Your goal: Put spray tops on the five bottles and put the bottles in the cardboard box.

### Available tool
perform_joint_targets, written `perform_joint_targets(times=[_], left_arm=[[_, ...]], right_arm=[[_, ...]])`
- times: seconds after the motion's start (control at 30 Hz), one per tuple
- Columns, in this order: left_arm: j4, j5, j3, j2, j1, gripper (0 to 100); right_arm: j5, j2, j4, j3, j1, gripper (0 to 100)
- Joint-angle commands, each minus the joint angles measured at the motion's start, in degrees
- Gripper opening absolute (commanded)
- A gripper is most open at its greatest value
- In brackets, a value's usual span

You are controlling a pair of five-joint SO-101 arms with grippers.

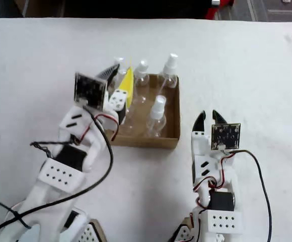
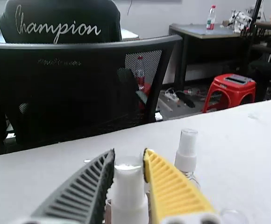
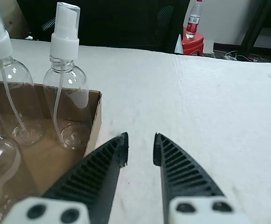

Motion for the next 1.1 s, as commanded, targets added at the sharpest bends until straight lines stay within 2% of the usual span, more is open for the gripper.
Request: perform_joint_targets(times=[0.0, 0.9, 0.97, 1.07], left_arm=[[-8.2, -0.7, 3.9, -0.6, 0.5, 2], [-8.7, -0.7, 10.0, -0.7, 0.5, 2], [-8.7, -0.7, 10.0, -0.7, 0.5, 4], [-8.3, -0.2, 10.1, -0.7, 0.5, 13]], right_arm=[[0.6, -0.4, -1.5, 0.5, 0.0, 7.7], [0.6, -0.5, -1.5, 0.5, 0.0, 7.7], [0.6, -0.5, -1.5, 0.5, 0.0, 7.7], [0.6, -0.5, -1.5, 0.5, 0.0, 7.7]])
